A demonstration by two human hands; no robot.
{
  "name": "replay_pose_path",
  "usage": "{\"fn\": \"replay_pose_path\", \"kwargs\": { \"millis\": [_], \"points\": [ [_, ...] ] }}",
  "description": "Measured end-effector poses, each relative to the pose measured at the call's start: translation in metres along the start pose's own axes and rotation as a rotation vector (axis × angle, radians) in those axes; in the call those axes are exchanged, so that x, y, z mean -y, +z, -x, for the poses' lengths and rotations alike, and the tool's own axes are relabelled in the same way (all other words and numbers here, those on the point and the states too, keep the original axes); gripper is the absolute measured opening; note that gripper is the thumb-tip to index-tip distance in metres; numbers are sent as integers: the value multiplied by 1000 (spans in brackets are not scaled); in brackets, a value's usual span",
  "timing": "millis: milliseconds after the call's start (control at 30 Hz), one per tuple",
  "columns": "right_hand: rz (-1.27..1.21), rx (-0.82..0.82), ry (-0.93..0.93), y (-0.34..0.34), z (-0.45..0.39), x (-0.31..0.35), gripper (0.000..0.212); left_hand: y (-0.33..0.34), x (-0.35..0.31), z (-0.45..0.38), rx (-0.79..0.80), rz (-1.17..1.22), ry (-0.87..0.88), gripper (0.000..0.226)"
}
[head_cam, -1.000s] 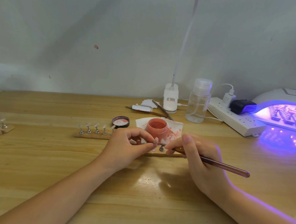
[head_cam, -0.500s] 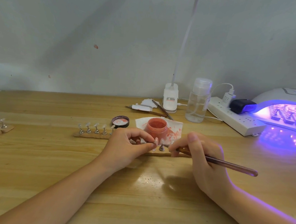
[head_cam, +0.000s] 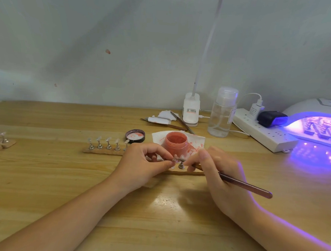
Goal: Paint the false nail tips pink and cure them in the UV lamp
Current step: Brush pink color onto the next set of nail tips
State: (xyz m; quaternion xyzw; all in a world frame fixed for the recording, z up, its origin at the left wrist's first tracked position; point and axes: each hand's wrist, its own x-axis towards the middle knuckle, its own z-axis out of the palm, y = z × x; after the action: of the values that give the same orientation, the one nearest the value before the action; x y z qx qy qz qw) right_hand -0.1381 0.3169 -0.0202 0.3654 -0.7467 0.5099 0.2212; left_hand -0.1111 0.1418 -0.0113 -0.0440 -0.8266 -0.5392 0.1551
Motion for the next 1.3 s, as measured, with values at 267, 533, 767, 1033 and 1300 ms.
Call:
{"fn": "replay_pose_path", "kwargs": {
  "millis": [267,533,767,1033,1300],
  "points": [
    [32,-2,-21,0,0,0,42,1,2,-1,-3,11,-16,15],
    [-29,-21,3,-1,0,1,46,0,3,-1,-3,-14,-9,13],
    [-129,-15,26,-2,3,3,46,0,1,-1,4,-38,1,18],
    [-188,1,48,0,2,1,48,0,3,-3,-1,-49,7,18],
    [-150,-18,53,1,-1,2,40,0,3,-3,9,-28,22,15]
  ]
}}
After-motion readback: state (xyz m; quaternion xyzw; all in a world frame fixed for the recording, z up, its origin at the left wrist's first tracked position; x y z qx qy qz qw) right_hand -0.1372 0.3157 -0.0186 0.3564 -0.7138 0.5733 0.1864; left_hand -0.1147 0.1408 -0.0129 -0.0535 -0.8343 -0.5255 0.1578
